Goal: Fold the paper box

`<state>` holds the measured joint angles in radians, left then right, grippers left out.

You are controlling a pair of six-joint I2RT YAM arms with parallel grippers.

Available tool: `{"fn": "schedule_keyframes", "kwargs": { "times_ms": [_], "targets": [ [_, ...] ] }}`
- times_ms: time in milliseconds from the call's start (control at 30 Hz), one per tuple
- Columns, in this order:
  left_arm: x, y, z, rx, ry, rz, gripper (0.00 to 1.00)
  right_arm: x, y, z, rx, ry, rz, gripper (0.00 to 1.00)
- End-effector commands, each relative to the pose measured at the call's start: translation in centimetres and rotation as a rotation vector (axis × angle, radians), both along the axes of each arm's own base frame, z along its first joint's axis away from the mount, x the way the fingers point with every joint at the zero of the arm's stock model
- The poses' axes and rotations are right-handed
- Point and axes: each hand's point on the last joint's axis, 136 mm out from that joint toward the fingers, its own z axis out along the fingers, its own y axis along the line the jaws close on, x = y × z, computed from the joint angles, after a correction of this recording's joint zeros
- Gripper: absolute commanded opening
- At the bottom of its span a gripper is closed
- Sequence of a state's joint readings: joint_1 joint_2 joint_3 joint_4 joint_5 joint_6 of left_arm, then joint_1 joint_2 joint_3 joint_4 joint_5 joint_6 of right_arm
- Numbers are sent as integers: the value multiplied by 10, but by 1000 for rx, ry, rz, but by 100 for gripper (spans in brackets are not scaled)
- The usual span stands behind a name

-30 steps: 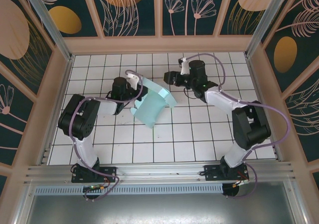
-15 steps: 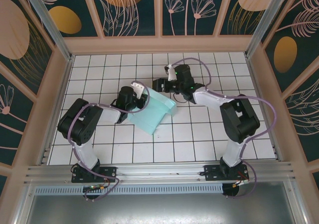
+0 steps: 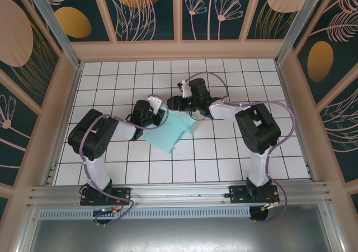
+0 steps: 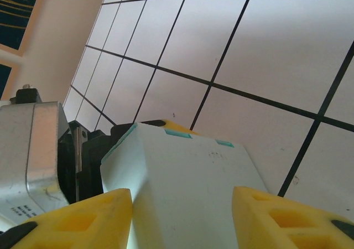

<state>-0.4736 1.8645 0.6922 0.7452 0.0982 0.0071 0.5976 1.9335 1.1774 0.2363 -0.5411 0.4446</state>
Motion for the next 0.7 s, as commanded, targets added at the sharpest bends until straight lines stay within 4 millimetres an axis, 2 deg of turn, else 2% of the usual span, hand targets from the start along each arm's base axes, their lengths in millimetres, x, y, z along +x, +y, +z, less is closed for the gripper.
{"fn": "schedule_keyframes", "kwargs": {
  "times_ms": [0, 100, 133, 233, 333, 467, 533, 667],
  "targets": [
    [3, -5, 1, -28, -22, 0, 20, -8, 2, -18, -12, 38, 22, 50],
    [4, -5, -2, -26, -19, 3, 23, -9, 2, -18, -11, 38, 26, 50],
    [4, -5, -4, -25, -16, 3, 20, -9, 2, -17, -10, 36, 27, 49],
    [6, -5, -7, -26, 0, 10, 0, -6, 0, -10, -4, 18, 19, 50],
    [8, -5, -6, -37, 16, 27, 0, -2, -5, 6, 6, -23, -3, 52],
    [10, -12, 8, -114, 11, 27, 0, 10, -24, 37, 31, -103, -78, 59],
    [14, -14, 19, -172, 5, 47, 0, 13, -35, 59, 56, -160, -124, 62],
    [25, -11, 35, -290, 20, 137, 0, 27, -81, 104, 84, -297, -287, 66]
  ]
}}
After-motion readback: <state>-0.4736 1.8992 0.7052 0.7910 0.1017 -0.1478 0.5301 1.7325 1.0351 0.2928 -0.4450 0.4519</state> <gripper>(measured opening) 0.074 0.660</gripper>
